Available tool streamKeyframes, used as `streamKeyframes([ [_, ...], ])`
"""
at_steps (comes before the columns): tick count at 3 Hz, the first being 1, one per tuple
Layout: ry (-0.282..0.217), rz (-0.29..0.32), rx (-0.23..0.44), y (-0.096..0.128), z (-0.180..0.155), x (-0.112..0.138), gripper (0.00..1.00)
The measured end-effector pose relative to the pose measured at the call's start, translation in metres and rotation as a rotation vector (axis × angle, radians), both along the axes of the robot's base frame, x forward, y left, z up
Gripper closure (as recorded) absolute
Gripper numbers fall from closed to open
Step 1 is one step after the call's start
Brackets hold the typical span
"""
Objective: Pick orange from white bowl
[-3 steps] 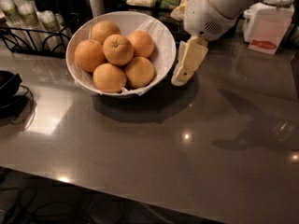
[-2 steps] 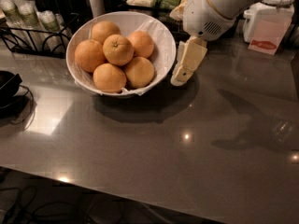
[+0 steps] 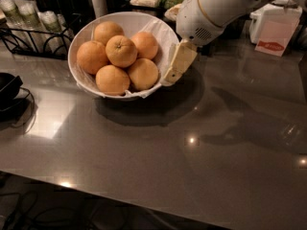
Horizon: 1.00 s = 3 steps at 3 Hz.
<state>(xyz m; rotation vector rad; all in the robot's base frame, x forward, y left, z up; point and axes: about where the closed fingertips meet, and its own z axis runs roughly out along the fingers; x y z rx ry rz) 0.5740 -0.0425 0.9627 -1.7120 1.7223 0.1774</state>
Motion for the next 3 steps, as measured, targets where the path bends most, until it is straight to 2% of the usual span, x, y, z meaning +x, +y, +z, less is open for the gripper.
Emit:
streamKeyframes([
  [1, -0.034, 0.002, 0.068, 0.022, 0.004, 0.016, 0.0],
  [2, -0.043, 0.03, 0.112, 0.041, 0.009, 0.023, 0.0],
  [3, 0.022, 0.096, 0.194, 0.073, 0.008, 0.025, 0.0],
])
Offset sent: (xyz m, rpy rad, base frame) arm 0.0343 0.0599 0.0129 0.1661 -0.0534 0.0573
